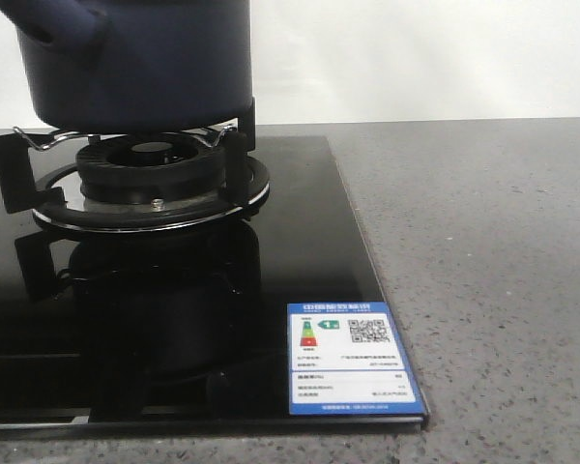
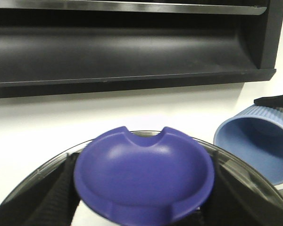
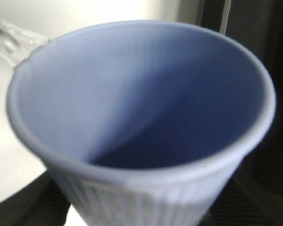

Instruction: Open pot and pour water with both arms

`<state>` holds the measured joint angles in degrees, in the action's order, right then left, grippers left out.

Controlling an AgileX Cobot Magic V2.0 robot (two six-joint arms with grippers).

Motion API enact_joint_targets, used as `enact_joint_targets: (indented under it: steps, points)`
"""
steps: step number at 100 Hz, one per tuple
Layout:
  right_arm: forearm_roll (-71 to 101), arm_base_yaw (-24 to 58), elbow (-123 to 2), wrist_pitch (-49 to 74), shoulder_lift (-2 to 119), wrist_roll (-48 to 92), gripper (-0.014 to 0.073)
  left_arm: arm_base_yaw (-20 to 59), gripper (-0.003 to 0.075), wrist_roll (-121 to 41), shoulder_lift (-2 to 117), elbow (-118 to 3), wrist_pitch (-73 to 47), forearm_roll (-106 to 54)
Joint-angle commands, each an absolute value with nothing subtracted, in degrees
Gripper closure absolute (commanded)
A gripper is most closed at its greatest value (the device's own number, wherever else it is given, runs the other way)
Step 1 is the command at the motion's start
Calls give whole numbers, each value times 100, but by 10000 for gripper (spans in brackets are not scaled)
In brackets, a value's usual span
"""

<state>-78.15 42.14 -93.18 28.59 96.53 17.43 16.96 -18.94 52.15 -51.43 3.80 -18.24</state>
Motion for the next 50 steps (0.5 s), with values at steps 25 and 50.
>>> enact_joint_targets:
  steps: [25,50]
  points:
    - [-8189,4237,-9530,2603,9357,1755,249,1679,287,-1840,5100,-5359,936,-1805]
    - [-8216,4237,-9530,2594,9357,1755,249,1679,287,-1840,5100,-5359,936,-1779]
